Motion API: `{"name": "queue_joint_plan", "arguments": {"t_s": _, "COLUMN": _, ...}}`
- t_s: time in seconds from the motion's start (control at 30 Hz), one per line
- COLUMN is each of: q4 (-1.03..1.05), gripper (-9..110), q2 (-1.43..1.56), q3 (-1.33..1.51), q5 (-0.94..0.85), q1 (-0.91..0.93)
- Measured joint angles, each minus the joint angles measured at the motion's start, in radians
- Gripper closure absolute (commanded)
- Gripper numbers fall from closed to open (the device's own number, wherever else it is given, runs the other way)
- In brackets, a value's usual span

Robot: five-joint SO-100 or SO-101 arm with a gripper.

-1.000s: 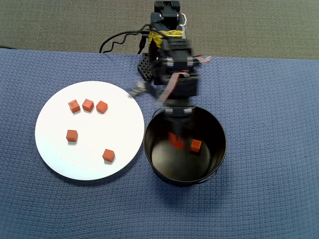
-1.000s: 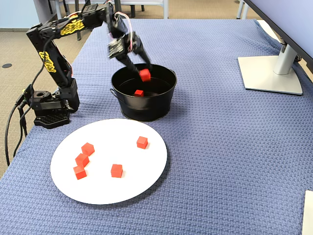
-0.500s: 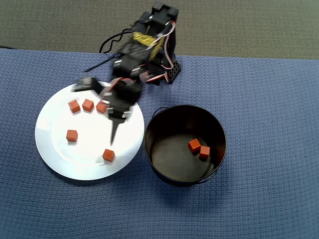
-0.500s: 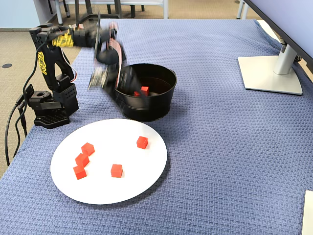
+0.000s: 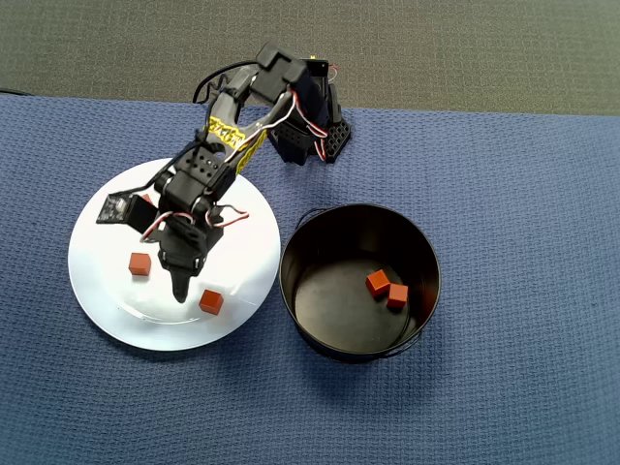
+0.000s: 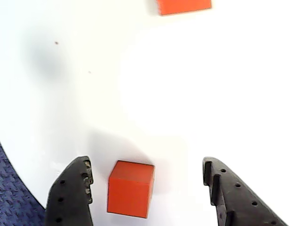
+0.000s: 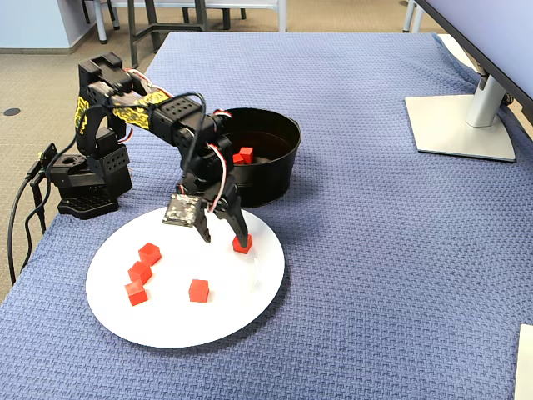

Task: Pick up the red cubes from the white plate and place them in the black recipient

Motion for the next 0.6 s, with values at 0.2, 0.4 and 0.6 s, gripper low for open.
{"name": "queue_joint_plan", "arguments": {"t_s": 0.2, "q4": 0.012, "gripper": 80, "q2": -0.092, "q3": -0.089, "q5": 0.048, "q1": -0.052}}
{"name": "queue_joint_plan", "arguments": {"t_s": 0.4, "q4": 0.028, "gripper": 82, "q2": -0.163, "q3": -0.155, "q5": 0.101, "q1": -0.103}}
{"name": "queue_joint_plan", "arguments": {"t_s": 0.6, "q4": 0.029, "gripper": 92, "q2": -0.176, "q3": -0.161, "q5": 0.118, "q1": -0.137}}
